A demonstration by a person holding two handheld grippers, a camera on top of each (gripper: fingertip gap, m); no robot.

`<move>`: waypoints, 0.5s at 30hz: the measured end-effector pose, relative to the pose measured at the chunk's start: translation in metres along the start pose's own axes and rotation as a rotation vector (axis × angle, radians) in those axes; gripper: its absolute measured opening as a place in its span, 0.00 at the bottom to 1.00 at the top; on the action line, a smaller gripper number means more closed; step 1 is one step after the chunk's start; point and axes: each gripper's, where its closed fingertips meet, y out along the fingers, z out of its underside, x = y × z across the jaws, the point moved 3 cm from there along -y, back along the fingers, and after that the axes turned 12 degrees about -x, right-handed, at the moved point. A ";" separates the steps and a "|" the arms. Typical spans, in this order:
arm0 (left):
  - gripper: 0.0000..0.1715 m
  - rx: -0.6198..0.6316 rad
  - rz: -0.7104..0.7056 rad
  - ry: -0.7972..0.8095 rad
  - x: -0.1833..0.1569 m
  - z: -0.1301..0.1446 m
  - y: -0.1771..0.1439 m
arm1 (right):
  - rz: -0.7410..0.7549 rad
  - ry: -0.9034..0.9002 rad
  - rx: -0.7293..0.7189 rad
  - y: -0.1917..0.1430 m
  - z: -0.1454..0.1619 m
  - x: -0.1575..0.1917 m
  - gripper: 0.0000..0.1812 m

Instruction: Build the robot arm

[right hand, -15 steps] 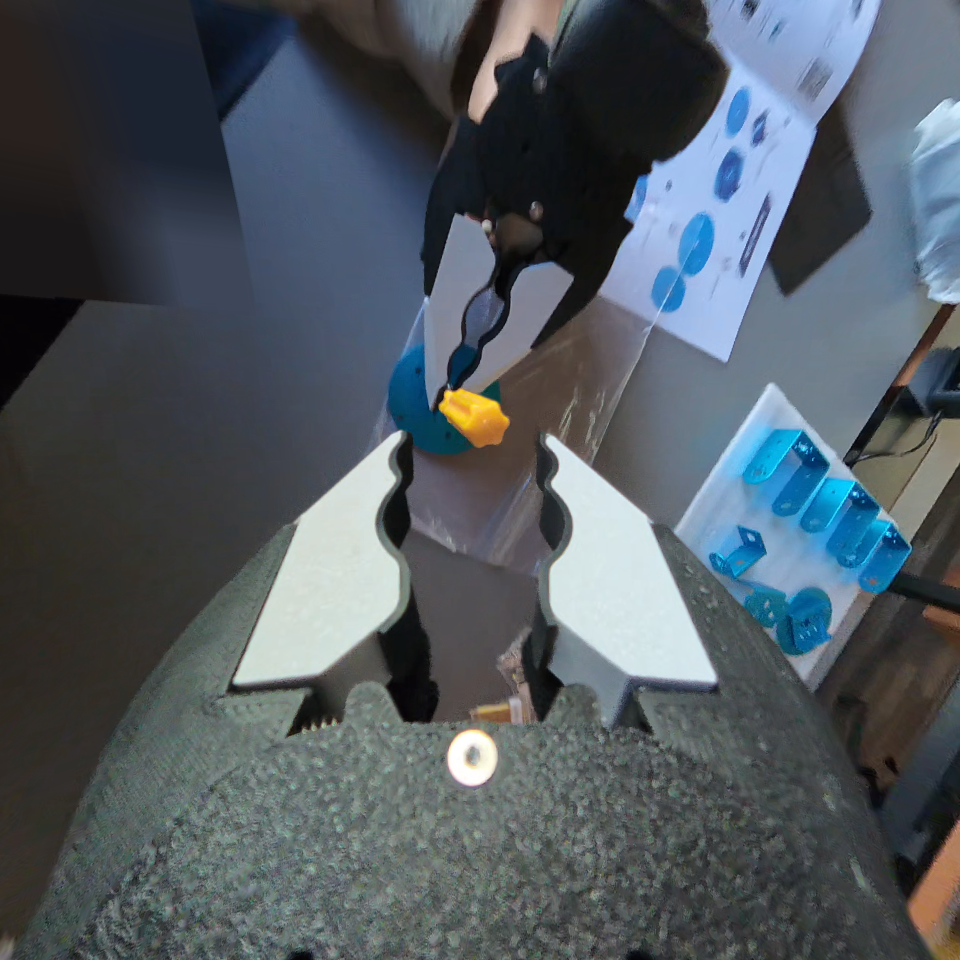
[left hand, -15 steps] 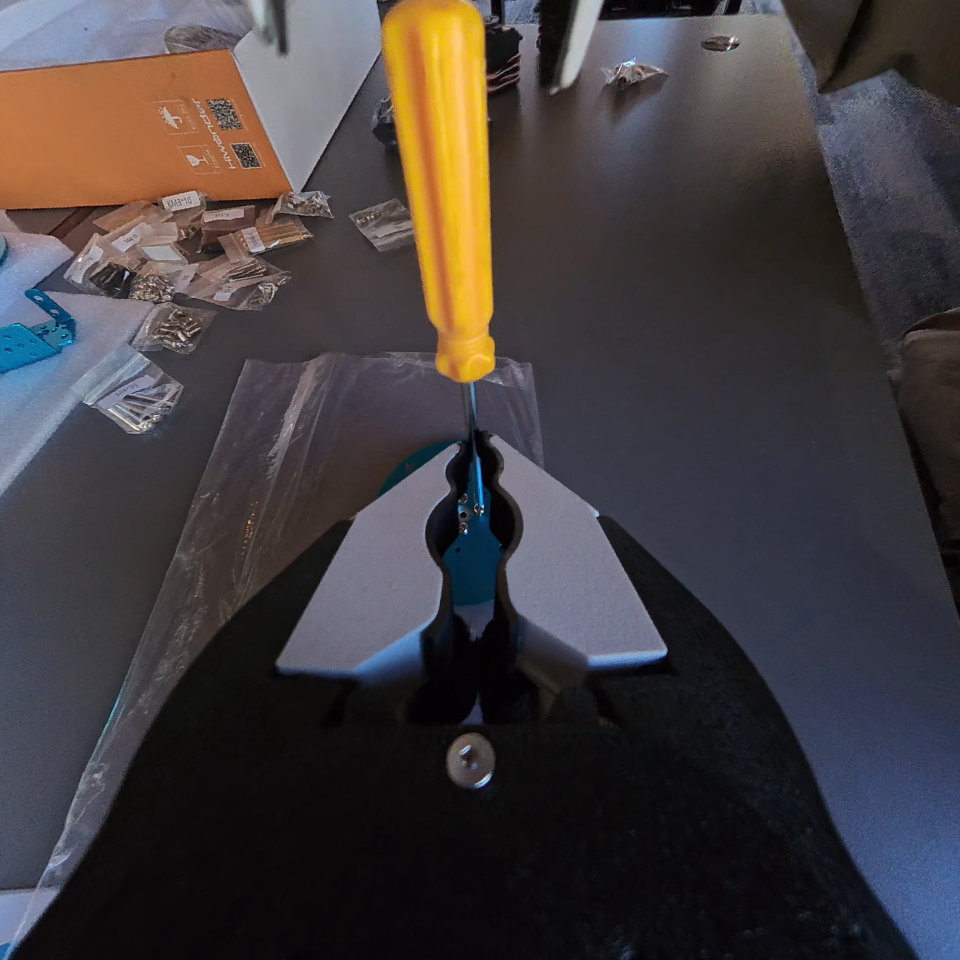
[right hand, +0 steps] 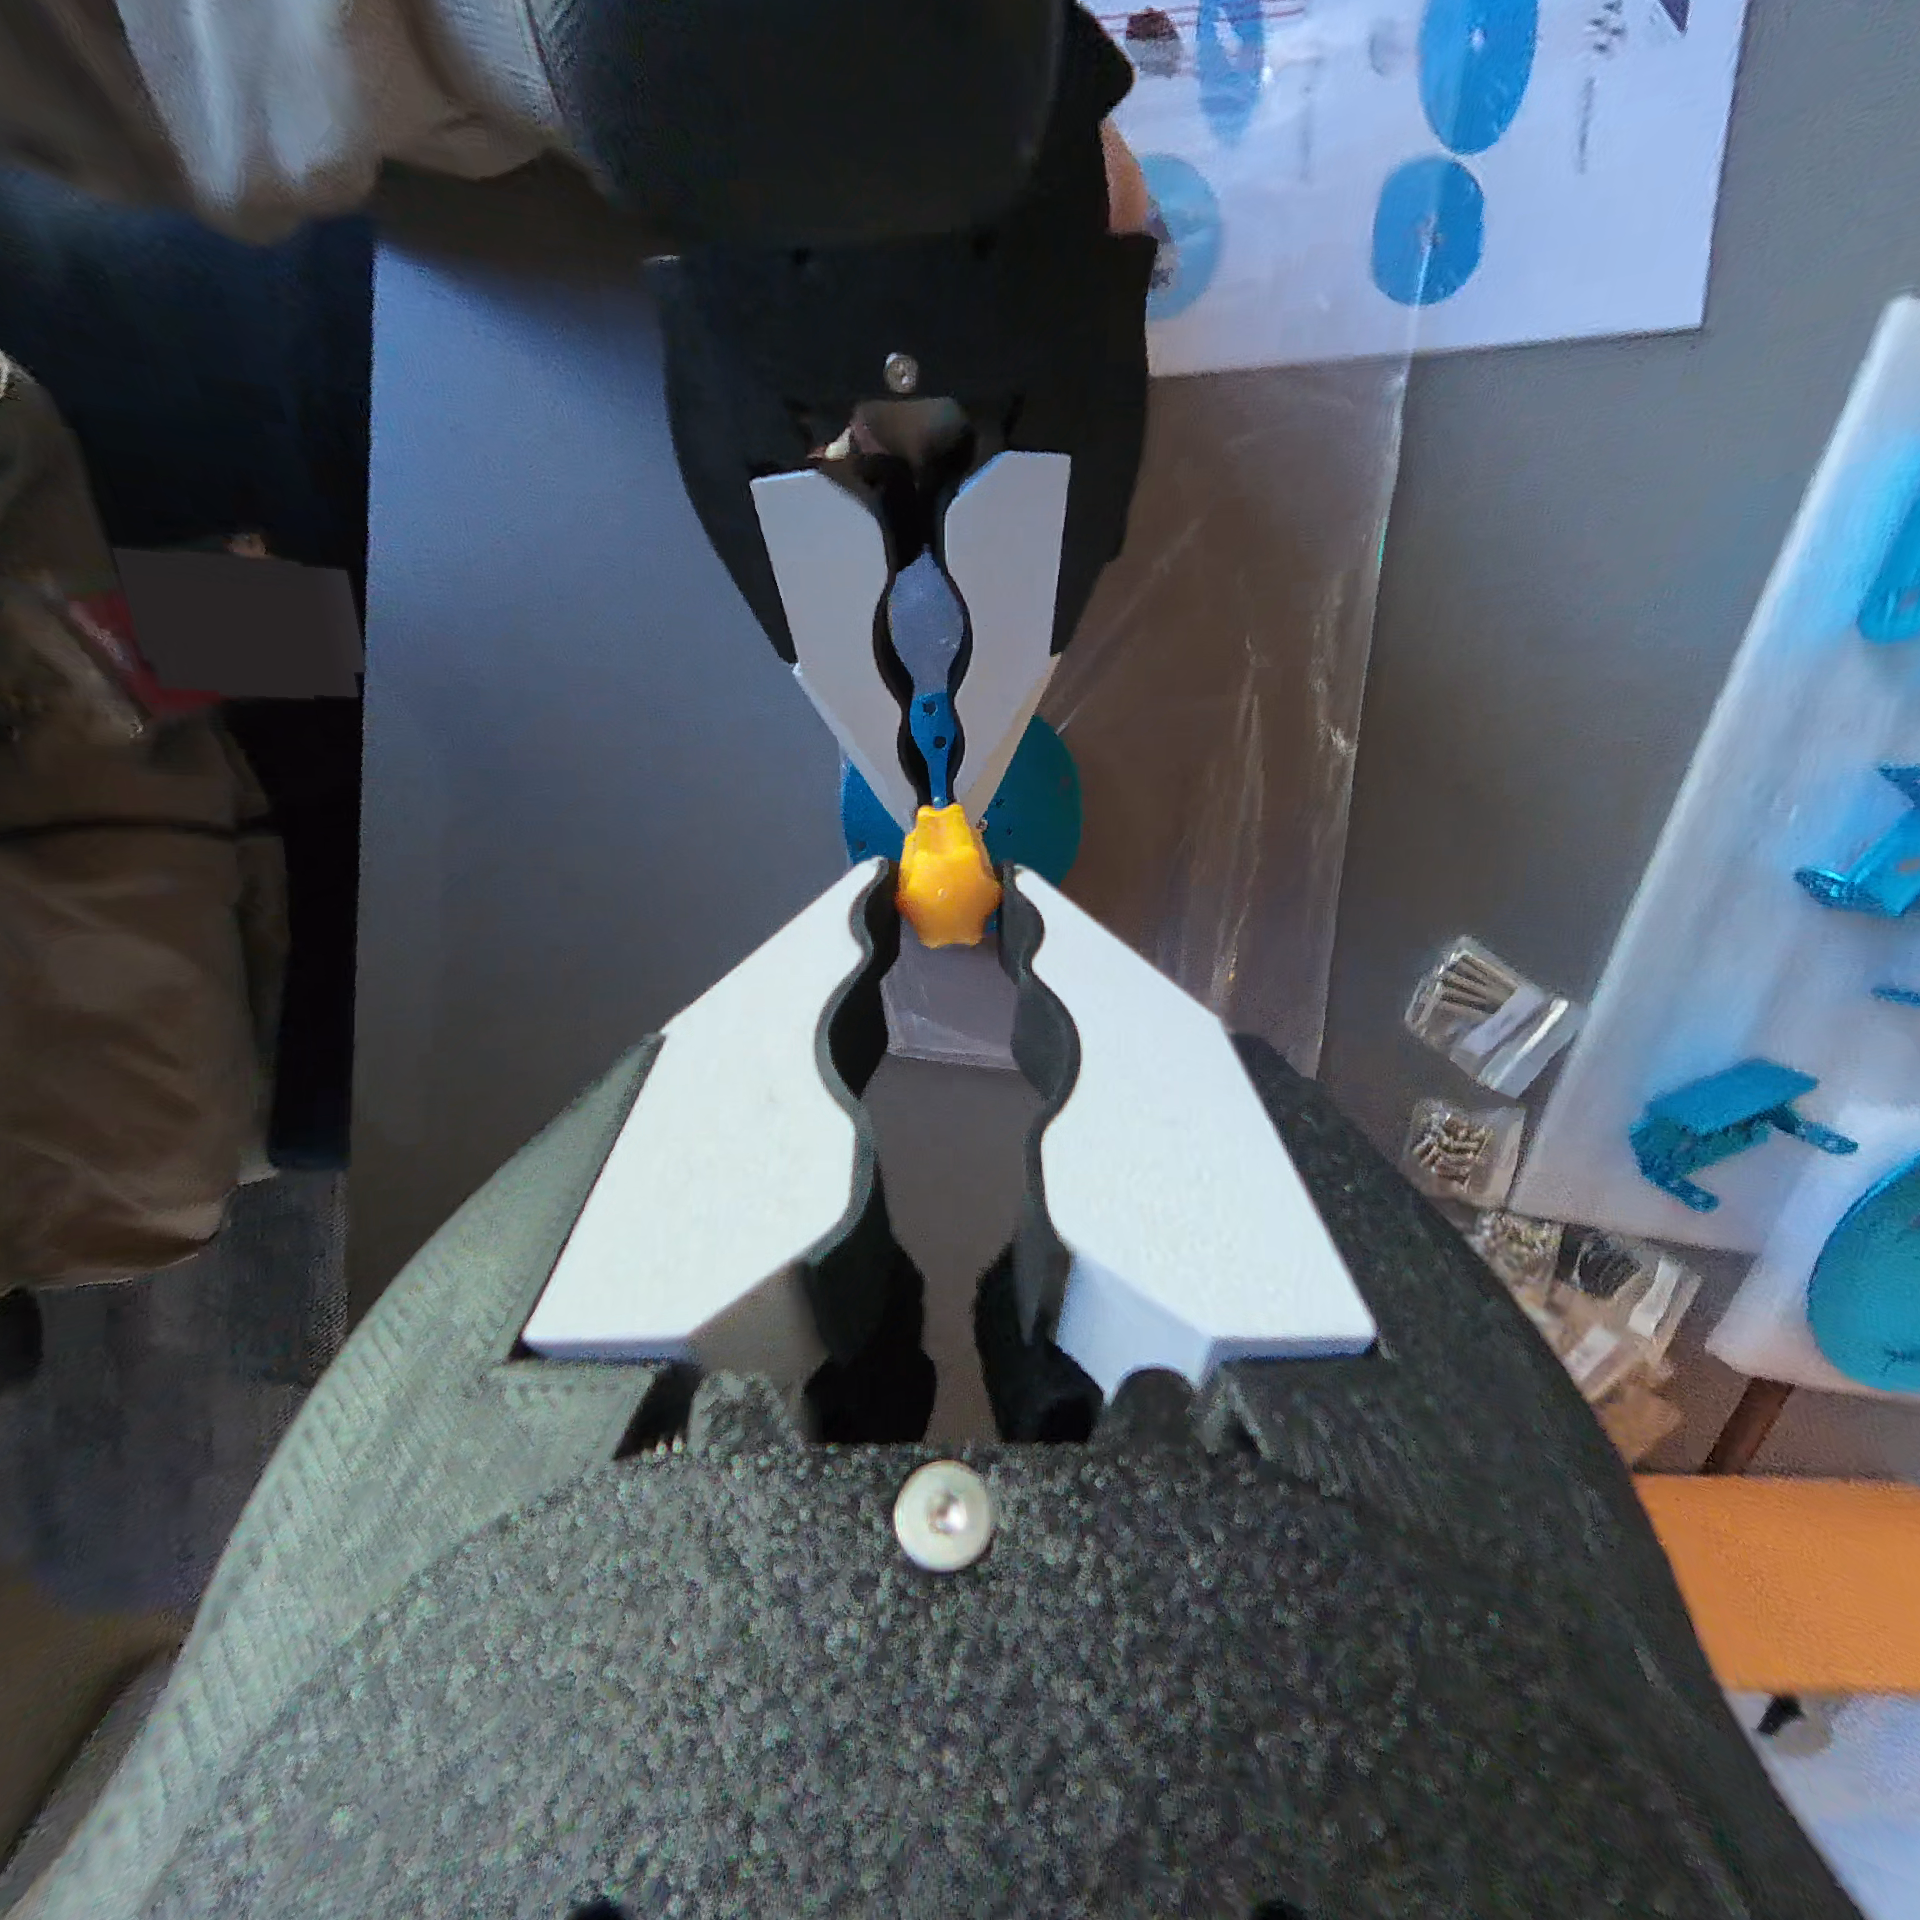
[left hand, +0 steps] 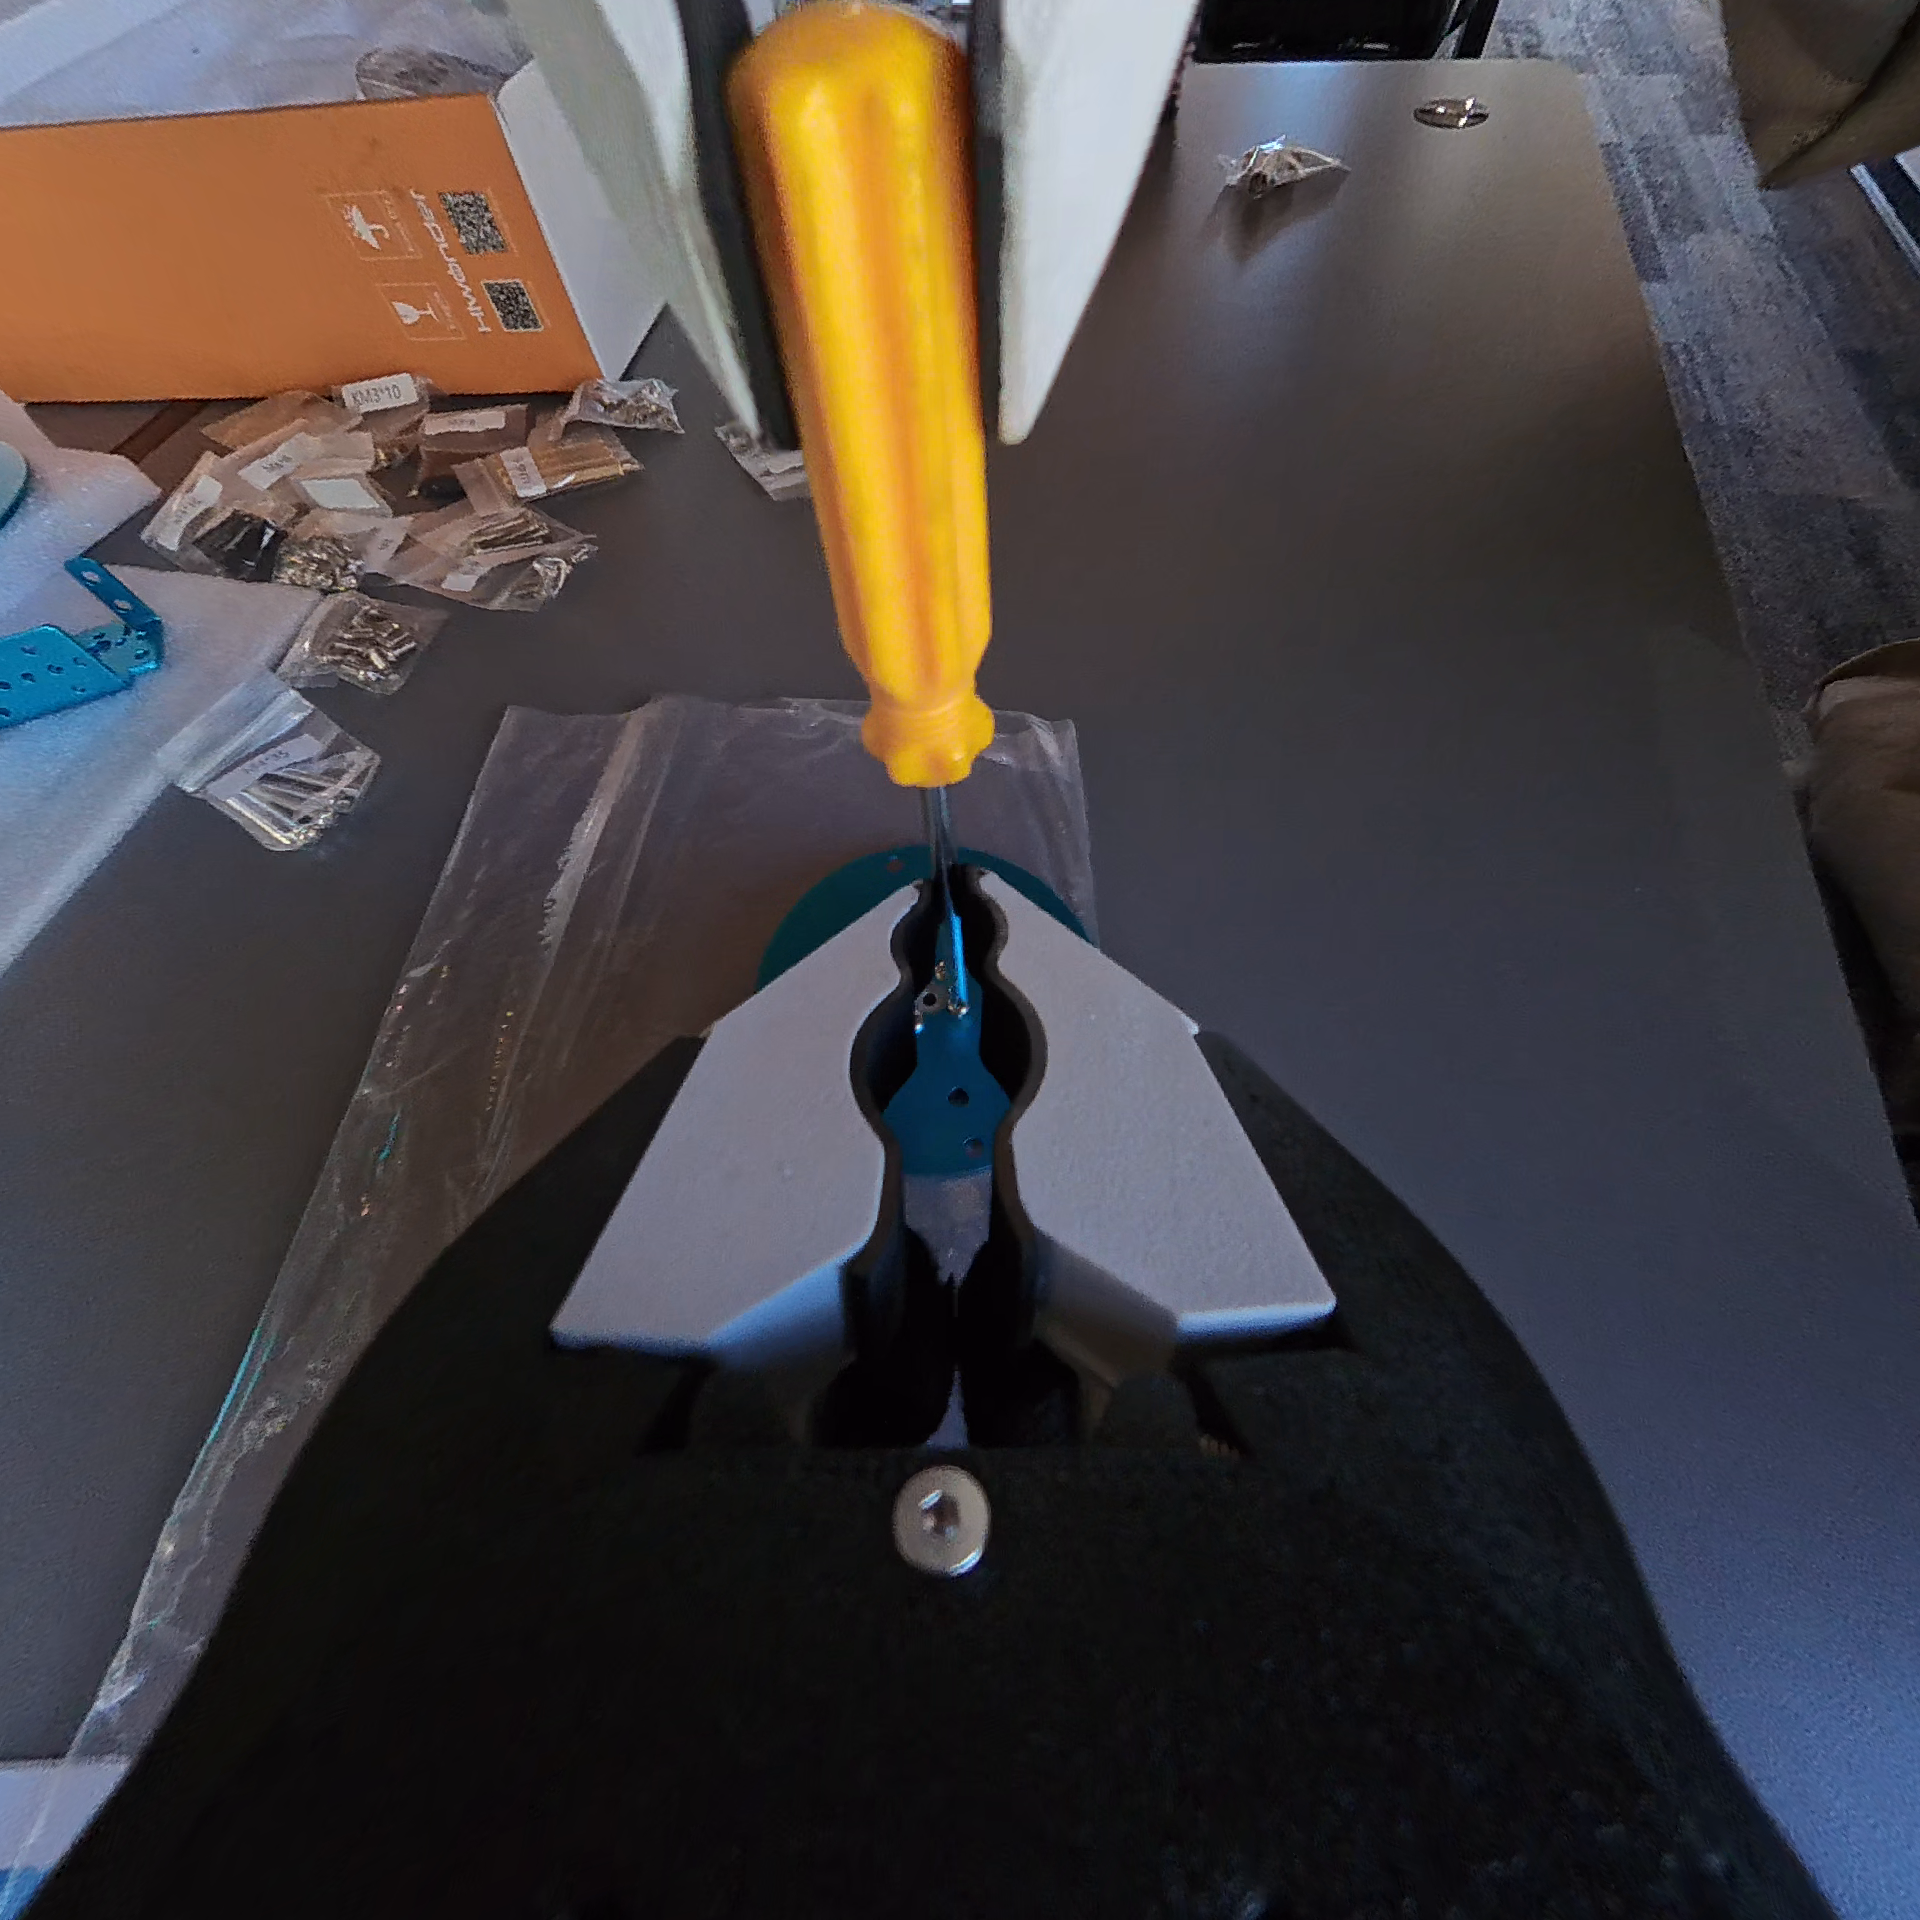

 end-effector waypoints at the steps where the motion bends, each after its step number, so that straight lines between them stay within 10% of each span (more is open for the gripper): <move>1: 0.02 0.005 -0.001 0.007 0.000 0.000 0.000 | 0.013 -0.004 0.006 -0.001 0.002 0.002 0.10; 5: 0.22 0.152 -0.060 0.058 0.009 0.018 -0.006 | 0.041 -0.027 0.066 -0.004 0.008 0.006 0.10; 15: 0.12 0.216 -0.027 -0.017 0.010 0.036 -0.010 | 0.066 -0.153 0.126 0.003 -0.007 0.015 0.10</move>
